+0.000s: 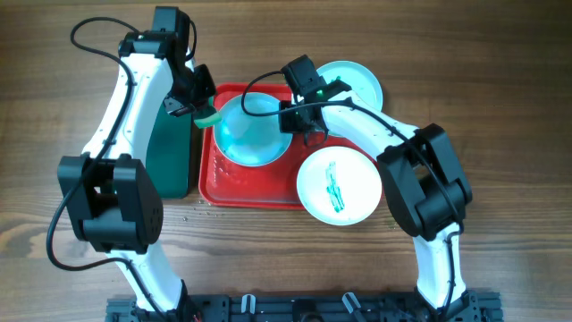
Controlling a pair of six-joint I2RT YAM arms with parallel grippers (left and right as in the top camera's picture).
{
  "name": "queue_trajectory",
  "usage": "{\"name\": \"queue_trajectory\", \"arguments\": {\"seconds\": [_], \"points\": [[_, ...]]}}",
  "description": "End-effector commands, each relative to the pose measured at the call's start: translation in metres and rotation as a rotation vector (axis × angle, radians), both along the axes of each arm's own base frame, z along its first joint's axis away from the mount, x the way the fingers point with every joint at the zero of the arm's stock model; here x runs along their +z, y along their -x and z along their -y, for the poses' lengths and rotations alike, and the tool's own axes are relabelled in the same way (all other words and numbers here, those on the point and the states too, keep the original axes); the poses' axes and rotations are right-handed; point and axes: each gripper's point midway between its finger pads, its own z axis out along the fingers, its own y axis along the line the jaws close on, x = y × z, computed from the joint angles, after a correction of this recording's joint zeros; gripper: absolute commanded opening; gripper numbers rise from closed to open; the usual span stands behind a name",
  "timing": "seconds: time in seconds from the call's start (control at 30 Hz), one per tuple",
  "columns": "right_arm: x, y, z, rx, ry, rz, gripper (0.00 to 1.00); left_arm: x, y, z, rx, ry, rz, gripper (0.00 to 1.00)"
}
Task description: Clean dirty plates on tray and stack at the side
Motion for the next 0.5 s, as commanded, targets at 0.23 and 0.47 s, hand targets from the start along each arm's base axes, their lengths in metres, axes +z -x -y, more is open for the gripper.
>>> {"name": "queue_trajectory", "arguments": {"seconds": [0.23, 0.47], "points": [[-0.019, 0.03, 0.022, -0.215, 0.07, -0.18, 0.04, -0.05, 0.01, 0.061, -0.052, 0.001, 0.031, 0.04], [-0.018, 0.025, 0.019, -0.182, 0.061, -0.151, 0.04, -0.085, 0.007, 0.021, 0.046, -0.252, 0.124, 0.04]]}}
